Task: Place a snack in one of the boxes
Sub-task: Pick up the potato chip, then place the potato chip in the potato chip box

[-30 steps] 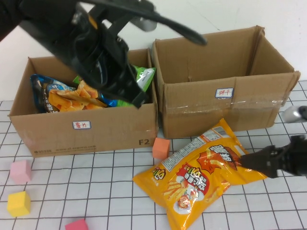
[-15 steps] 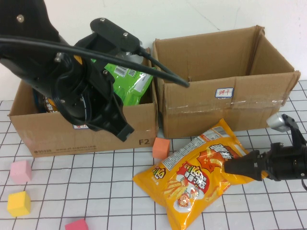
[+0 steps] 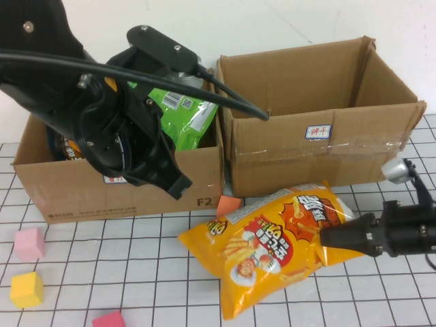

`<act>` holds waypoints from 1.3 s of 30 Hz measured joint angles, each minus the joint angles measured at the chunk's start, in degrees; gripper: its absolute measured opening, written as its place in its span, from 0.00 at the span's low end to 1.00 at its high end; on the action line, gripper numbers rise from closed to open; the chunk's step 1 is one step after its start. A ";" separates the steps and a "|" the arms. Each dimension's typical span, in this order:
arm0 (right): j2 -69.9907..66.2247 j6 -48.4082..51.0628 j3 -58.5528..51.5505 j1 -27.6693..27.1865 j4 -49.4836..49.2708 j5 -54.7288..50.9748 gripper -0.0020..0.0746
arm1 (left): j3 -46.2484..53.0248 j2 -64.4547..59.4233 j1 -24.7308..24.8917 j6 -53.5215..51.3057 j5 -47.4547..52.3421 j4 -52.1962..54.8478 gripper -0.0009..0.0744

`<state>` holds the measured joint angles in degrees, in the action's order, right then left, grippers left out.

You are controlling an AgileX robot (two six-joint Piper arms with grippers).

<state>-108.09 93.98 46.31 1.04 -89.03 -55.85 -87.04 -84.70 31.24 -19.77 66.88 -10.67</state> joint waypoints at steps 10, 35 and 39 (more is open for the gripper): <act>17.25 -6.77 0.00 0.00 10.00 -3.81 0.04 | 0.00 8.58 0.00 5.26 0.83 6.95 0.01; 1.41 -7.31 43.68 23.01 -6.64 17.80 0.04 | 16.23 38.54 0.00 17.79 2.54 22.29 0.01; -6.80 -11.00 51.71 25.62 -6.64 22.77 0.04 | 17.56 39.60 0.00 19.77 2.03 23.88 0.01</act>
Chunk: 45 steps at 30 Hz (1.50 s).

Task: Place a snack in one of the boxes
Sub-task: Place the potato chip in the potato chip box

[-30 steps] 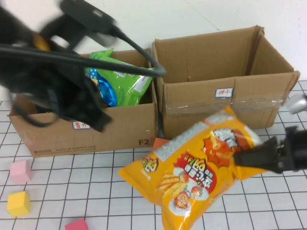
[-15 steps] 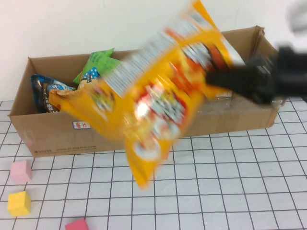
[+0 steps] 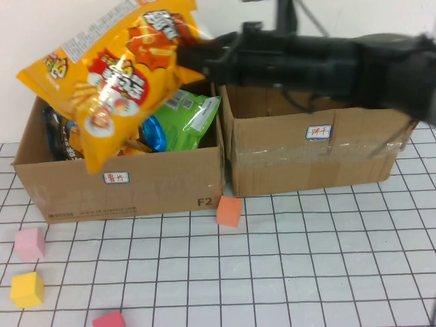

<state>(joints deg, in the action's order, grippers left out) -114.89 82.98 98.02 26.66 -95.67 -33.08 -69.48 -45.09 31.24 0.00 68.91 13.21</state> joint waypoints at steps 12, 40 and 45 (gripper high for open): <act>-16.57 -6.76 19.43 3.38 -1.27 8.88 0.26 | 0.10 0.37 0.00 0.82 -0.99 1.48 0.01; -7.70 -24.89 20.84 1.04 35.32 4.38 0.12 | 0.10 0.37 0.00 3.44 -1.31 -0.19 0.01; -12.05 -13.55 20.84 1.56 21.67 8.61 0.04 | 0.10 0.37 0.00 3.44 -1.31 -0.19 0.01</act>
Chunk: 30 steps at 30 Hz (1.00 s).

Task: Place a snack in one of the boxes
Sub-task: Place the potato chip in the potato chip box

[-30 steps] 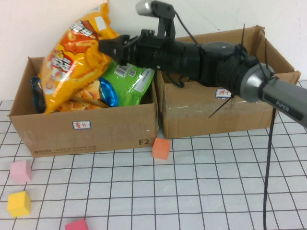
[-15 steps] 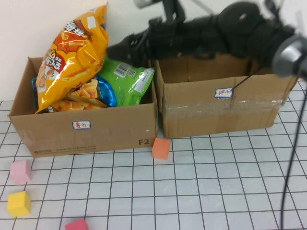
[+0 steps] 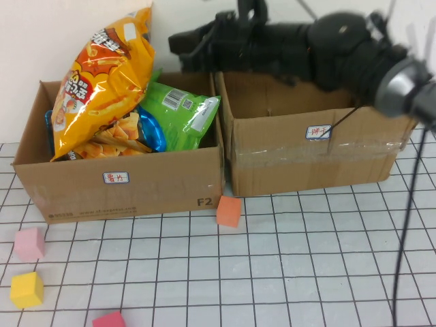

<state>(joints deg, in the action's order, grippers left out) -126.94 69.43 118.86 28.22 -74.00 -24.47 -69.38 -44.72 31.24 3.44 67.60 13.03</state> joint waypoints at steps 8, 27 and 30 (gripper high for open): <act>-5.48 13.67 0.00 3.00 -14.09 -0.69 0.03 | 0.00 0.00 0.00 0.00 0.00 0.00 0.01; -4.29 -11.02 4.45 4.53 26.40 -16.67 0.03 | 0.00 0.12 0.00 -0.26 1.07 0.00 0.01; 0.24 -16.22 4.45 4.44 37.91 -23.09 0.03 | 0.00 0.62 0.00 0.54 0.72 0.00 0.01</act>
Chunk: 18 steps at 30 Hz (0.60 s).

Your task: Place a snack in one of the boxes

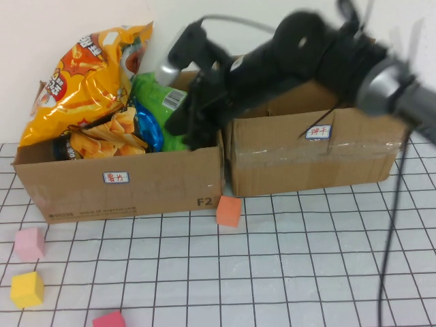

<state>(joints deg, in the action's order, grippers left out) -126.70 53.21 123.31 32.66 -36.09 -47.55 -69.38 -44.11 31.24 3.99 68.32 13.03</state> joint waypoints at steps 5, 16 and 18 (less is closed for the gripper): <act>9.86 -3.53 0.04 0.11 13.26 -10.54 0.03 | 1.36 3.08 0.00 2.22 -8.23 1.54 0.01; 24.65 -13.47 -1.46 0.76 33.35 -20.16 0.03 | 24.50 15.38 0.00 7.45 -35.35 4.10 0.01; 27.46 -14.03 -5.32 0.76 33.92 -19.68 0.03 | 30.10 16.62 0.00 8.34 -40.08 4.10 0.01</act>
<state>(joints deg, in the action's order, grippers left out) -99.24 39.18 118.00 33.42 -2.17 -67.24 -39.28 -27.49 31.24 12.32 28.24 17.12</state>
